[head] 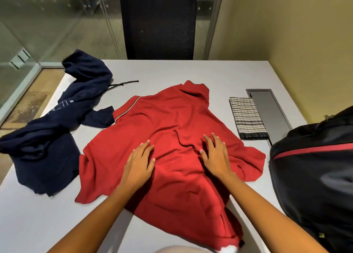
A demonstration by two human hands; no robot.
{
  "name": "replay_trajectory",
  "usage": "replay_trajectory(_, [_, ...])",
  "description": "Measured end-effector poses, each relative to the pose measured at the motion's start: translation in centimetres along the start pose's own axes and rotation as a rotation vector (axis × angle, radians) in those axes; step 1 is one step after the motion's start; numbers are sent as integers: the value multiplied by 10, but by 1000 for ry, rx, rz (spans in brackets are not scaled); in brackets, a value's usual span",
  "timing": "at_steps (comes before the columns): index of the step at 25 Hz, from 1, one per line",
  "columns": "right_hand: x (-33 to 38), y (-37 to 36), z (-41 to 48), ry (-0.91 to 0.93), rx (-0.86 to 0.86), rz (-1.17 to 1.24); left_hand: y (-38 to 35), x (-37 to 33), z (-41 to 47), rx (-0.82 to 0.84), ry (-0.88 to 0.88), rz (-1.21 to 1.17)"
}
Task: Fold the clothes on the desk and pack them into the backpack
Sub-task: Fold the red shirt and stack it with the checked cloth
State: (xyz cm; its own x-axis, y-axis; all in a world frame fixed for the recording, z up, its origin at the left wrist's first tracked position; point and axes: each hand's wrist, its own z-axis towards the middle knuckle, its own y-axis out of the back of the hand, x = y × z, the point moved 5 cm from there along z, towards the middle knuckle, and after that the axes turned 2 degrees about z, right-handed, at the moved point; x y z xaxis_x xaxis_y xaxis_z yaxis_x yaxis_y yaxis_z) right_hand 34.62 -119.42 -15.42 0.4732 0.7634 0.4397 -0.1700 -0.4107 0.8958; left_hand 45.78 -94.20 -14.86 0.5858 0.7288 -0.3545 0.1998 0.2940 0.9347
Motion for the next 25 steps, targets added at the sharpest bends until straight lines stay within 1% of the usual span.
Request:
replay_trajectory(5, [10, -35, 49, -156, 303, -30, -2, 22, 67, 109, 84, 94])
replay_trajectory(7, [13, -50, 59, -136, 322, -121, -13, 34, 87, 178, 105, 85])
replay_trajectory(9, [16, -59, 75, -71, 269, -209, -27, 52, 96, 251, 133, 49])
replay_trajectory(11, [23, -66, 97, 7, 225, -266, -35, 71, 98, 216, 144, 123])
replay_trajectory(13, [34, -74, 124, 94, 202, -321, -39, 87, 97, 118, 195, 203])
replay_trajectory(16, [59, -83, 169, 200, 177, -356, -38, 99, 97, 4, 303, 213])
replay_trajectory(18, [77, -90, 196, 273, 190, -379, -36, 105, 97, -48, 362, 203])
replay_trajectory(22, [96, -98, 228, 393, 233, -415, -33, 115, 96, -88, 449, 186])
replay_trajectory(25, [100, -92, 216, 427, 240, -320, -35, 117, 93, -79, 454, 189])
